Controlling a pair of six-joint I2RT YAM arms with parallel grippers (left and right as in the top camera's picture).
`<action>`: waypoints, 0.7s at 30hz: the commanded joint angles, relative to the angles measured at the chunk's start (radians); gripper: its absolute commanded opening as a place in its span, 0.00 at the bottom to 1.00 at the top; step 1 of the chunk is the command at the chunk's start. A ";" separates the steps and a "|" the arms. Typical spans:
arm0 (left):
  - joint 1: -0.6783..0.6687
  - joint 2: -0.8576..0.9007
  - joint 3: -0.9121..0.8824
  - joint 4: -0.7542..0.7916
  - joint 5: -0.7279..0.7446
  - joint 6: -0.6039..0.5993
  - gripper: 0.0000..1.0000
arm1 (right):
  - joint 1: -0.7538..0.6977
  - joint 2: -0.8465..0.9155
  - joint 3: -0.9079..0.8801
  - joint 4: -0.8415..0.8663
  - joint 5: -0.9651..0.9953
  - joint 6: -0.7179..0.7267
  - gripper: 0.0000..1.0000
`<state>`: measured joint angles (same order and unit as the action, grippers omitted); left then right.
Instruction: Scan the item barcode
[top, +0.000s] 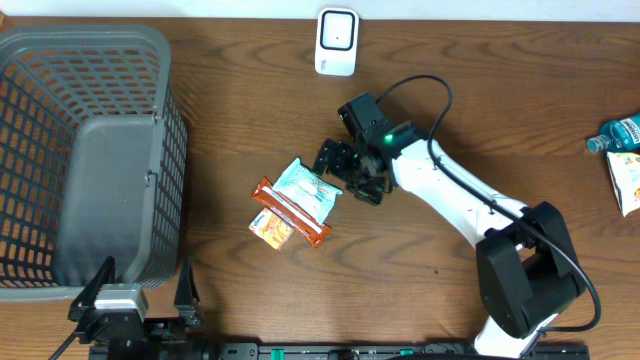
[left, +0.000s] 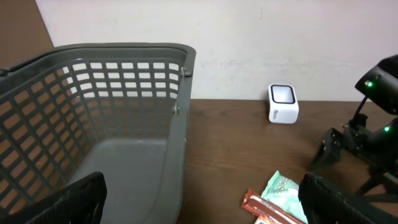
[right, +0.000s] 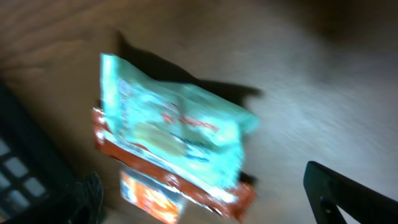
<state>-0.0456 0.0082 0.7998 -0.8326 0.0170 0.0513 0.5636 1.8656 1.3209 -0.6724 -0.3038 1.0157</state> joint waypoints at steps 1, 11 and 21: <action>0.006 -0.005 0.004 0.002 0.002 -0.005 0.98 | 0.020 0.016 -0.095 0.114 -0.032 0.084 0.88; 0.006 -0.005 0.004 0.002 0.002 -0.005 0.98 | 0.040 0.016 -0.277 0.327 -0.087 0.176 0.78; 0.006 -0.005 0.004 0.002 0.002 -0.005 0.98 | 0.117 0.020 -0.375 0.550 0.124 0.210 0.50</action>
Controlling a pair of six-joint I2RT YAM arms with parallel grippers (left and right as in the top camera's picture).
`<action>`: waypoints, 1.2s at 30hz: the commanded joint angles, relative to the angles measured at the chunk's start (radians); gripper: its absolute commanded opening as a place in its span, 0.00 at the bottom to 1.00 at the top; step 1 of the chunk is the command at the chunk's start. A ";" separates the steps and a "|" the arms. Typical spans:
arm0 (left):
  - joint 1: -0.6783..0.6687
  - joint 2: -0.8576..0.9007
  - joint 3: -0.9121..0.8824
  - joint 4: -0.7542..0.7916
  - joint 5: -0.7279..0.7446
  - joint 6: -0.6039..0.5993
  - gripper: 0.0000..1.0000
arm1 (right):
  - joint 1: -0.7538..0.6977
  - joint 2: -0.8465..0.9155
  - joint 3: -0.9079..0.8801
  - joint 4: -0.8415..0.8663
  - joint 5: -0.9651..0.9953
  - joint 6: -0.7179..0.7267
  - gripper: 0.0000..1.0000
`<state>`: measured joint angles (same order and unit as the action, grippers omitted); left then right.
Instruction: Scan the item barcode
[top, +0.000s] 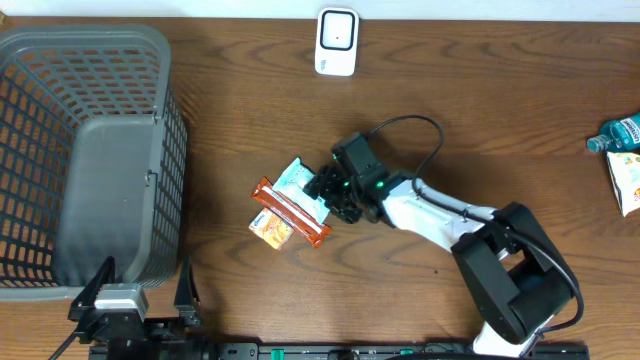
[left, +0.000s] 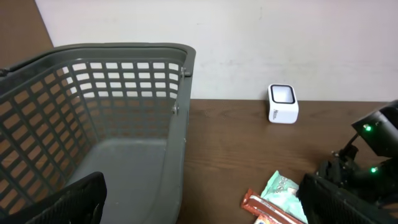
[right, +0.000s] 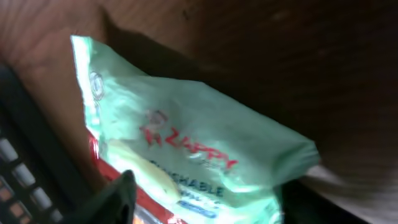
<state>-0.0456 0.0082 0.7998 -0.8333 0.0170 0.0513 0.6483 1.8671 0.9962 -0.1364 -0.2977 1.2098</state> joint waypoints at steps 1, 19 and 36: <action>0.006 -0.005 0.004 0.003 0.002 -0.005 0.98 | 0.047 0.022 -0.055 0.012 0.149 0.014 0.33; 0.006 -0.005 0.004 0.003 0.002 -0.005 0.98 | -0.253 -0.337 -0.048 -0.394 -0.277 -0.224 0.01; 0.006 -0.005 0.004 0.003 0.002 -0.005 0.98 | -0.407 -0.351 -0.048 -0.654 -0.837 0.160 0.01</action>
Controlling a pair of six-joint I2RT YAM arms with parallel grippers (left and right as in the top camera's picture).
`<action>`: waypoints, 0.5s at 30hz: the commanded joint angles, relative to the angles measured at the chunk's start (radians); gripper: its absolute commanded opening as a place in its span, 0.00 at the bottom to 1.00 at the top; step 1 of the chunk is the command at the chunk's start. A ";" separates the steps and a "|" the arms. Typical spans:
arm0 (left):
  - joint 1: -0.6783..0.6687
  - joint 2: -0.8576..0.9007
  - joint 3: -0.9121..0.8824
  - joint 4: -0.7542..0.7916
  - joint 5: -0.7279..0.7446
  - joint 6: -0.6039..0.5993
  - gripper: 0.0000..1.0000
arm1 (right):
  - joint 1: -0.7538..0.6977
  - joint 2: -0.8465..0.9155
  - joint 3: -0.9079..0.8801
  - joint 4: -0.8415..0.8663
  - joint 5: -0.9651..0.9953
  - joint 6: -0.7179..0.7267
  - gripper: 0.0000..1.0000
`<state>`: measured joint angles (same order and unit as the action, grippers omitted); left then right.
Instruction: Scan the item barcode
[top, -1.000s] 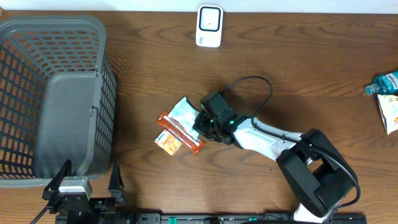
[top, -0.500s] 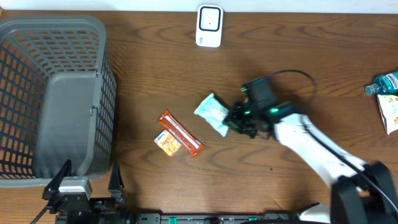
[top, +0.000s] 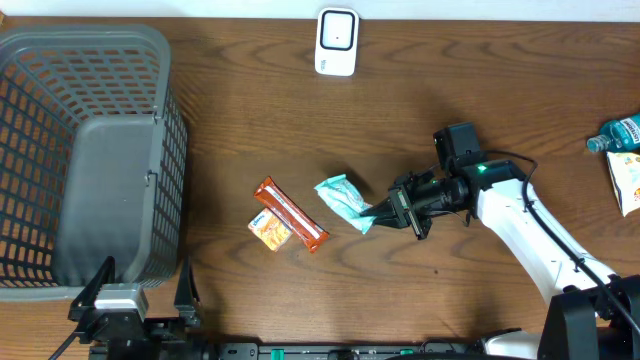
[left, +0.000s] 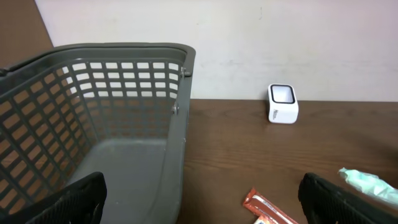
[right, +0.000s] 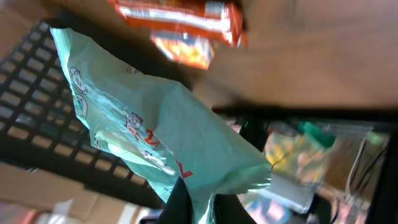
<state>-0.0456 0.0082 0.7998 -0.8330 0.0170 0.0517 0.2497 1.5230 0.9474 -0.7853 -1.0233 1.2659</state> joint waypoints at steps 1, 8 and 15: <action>0.006 -0.005 0.004 0.003 0.002 -0.005 0.98 | -0.009 -0.006 0.000 -0.005 -0.108 0.128 0.01; 0.006 -0.005 0.004 0.003 0.002 -0.005 0.98 | -0.006 -0.006 0.000 -0.003 -0.015 0.419 0.01; 0.006 -0.005 0.004 0.003 0.002 -0.005 0.98 | -0.006 -0.004 0.000 0.072 0.165 0.786 0.01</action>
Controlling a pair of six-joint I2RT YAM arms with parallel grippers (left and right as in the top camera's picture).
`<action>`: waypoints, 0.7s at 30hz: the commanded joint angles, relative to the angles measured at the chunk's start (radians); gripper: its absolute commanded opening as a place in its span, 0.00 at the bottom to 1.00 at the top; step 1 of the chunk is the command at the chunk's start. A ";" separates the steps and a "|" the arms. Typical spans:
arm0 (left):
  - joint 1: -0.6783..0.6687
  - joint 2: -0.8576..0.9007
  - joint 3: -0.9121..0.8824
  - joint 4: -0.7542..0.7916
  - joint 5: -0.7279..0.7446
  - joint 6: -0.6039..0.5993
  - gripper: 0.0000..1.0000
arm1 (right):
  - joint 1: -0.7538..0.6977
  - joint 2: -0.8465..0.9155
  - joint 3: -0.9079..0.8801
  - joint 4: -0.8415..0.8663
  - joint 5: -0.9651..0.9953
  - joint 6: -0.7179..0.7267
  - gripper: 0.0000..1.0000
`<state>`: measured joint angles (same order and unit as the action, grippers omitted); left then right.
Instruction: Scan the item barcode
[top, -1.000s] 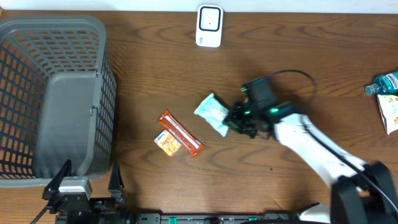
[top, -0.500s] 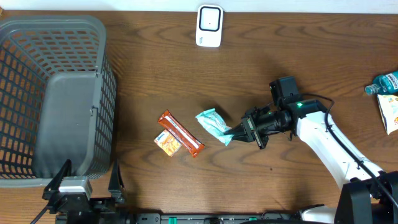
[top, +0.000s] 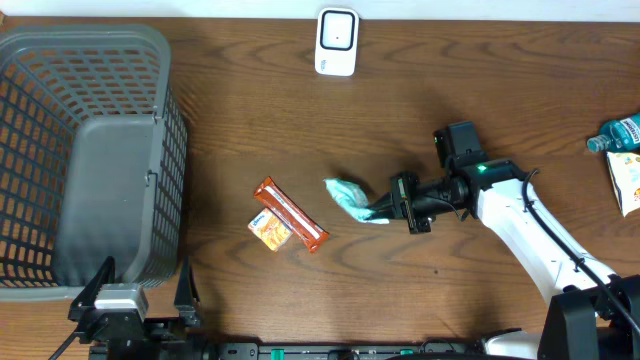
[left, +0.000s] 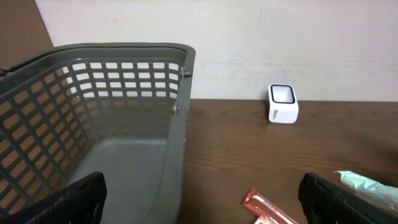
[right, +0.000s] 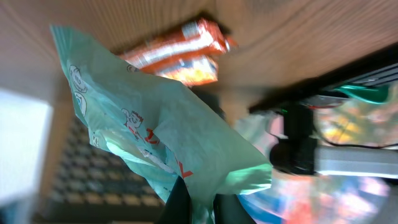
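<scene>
A mint-green packet (top: 348, 196) hangs above the table mid-right, pinched at one end by my right gripper (top: 388, 211), which is shut on it. In the right wrist view the packet (right: 155, 118) fills the frame above the gripper (right: 198, 205); no barcode shows. The white scanner (top: 337, 42) stands at the table's far edge, also seen in the left wrist view as the scanner (left: 283, 103). My left gripper (left: 202, 208) rests open at the front left, nothing between its fingers (left: 74, 199).
An orange bar (top: 290, 213) and a small orange packet (top: 270, 232) lie left of the held packet. A grey basket (top: 165, 150) fills the left side. A blue bottle (top: 620, 132) and a snack bag (top: 628, 182) sit at the right edge.
The right wrist has rolled, so the green packet now shows narrower from above. The arm stays in nearly the same spot. The left arm has not moved.
The right gripper stood open by the green packet, which lay against the orange bar. Then it was down on the packet. Later it held the packet lifted to the right of the bar, and now the packet is turned in the air.
</scene>
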<state>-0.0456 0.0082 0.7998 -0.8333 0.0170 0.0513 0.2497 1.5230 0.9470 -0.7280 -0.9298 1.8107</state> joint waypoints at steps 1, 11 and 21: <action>0.006 -0.005 0.004 0.003 0.002 -0.005 0.98 | -0.007 -0.002 0.001 0.047 0.069 0.240 0.01; 0.006 -0.005 0.004 0.003 0.002 -0.005 0.98 | 0.003 0.002 0.000 0.283 0.155 -0.008 0.01; 0.006 -0.005 0.004 0.003 0.002 -0.005 0.98 | 0.082 0.002 0.000 0.307 0.506 -0.892 0.01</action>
<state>-0.0456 0.0082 0.7998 -0.8333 0.0170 0.0513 0.3038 1.5249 0.9432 -0.4404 -0.5362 1.2366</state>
